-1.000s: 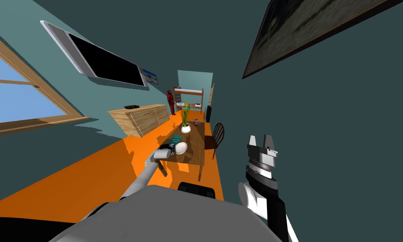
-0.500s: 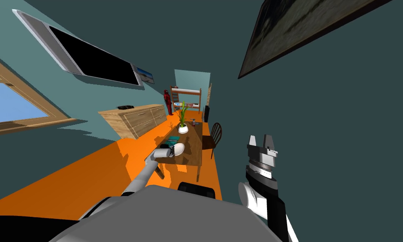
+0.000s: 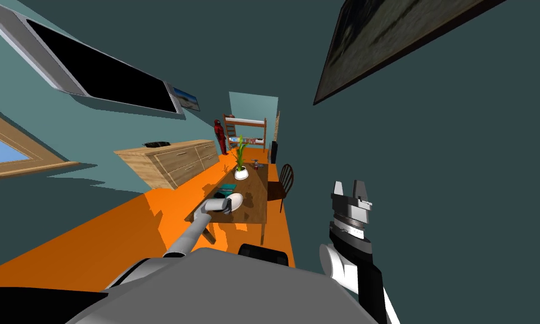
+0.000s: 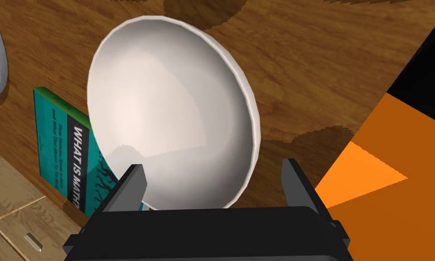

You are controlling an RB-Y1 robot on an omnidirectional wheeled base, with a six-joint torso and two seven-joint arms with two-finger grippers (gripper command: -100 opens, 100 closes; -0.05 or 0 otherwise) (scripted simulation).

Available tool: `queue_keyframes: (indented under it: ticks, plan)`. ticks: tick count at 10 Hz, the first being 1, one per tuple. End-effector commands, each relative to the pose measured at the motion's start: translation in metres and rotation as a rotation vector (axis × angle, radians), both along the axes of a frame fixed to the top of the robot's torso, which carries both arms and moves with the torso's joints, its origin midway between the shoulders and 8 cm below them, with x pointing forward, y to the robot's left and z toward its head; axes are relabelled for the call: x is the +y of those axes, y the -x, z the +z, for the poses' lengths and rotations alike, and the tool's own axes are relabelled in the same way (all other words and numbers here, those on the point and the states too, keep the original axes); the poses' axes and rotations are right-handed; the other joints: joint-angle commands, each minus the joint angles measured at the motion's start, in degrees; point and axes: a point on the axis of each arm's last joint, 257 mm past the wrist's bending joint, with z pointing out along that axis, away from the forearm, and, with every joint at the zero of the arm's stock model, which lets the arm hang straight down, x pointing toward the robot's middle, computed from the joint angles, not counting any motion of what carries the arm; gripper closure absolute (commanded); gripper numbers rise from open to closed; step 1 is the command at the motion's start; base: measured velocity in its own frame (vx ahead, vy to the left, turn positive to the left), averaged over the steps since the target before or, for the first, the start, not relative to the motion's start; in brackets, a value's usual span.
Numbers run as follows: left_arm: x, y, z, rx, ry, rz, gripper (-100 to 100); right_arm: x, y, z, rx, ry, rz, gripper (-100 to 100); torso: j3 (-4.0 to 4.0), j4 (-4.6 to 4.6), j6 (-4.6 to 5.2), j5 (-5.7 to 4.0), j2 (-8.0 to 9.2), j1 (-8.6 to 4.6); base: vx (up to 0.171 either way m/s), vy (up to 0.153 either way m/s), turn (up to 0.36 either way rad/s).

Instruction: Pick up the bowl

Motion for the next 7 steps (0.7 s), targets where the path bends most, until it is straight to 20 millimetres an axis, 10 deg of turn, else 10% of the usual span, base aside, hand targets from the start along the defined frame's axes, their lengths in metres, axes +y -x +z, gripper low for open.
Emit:
queue_keyframes:
  ticks: [1,5,6,7]
  plan:
    - [0.002,0.014,-0.008,0.048,0.013,0.017,-100,0.0,0.0,0.0,0.0,0.0,0.0,0,0.0,0.0,0.0,0.0,0.0,0.0,0.044,-0.032,-0.059]
    - [0.003,0.029,-0.017,0.097,0.028,0.034,-100,0.0,0.0,0.0,0.0,0.0,0.0,0,0.02,0.01,-0.01,0.02,0.05,0.07,0.029,-0.022,-0.038]
    - [0.003,0.03,-0.018,0.1,0.029,0.034,0,0.0,0.0,0.0,0.0,0.0,0.0,0,0.05,0.02,-0.02,0.02,0.1,0.11,0.0,0.0,0.0]
    - [0.0,0.032,-0.027,0.1,0.029,0.034,-100,0.0,0.0,0.0,0.0,0.0,0.0,0,0.08,0.03,-0.02,0.03,0.13,0.14,0.026,0.011,0.004]
